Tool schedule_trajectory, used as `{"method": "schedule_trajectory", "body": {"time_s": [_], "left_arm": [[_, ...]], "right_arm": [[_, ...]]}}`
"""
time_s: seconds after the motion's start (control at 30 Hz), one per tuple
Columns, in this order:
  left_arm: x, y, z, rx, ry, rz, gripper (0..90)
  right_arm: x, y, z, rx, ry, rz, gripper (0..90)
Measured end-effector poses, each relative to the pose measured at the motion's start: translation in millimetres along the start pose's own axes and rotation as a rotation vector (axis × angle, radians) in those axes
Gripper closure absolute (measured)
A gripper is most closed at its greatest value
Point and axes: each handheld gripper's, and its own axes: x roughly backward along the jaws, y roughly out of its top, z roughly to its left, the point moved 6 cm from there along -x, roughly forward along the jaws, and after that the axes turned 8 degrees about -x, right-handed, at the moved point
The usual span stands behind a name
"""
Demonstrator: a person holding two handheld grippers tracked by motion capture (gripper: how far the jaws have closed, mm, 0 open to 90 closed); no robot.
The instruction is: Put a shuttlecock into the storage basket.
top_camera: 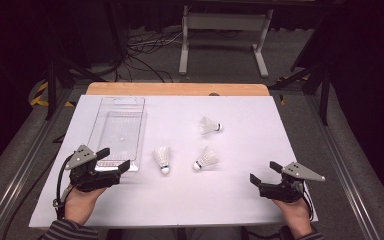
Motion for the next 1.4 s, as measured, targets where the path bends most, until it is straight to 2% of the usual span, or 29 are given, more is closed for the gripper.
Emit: {"method": "schedule_trajectory", "body": {"time_s": [0.3, 1.4], "left_arm": [[-10.2, 7.1, -8.8, -0.023, -0.024, 0.000, 14.9], [-42.6, 25.1, -32.4, -0.046, -0.083, 0.020, 15.8]], "right_arm": [[0.1, 0.0, -0.1, -0.001, 0.000, -0.001, 9.0], [-0.5, -0.1, 0.7, 0.005, 0.002, 0.001, 9.0]]}}
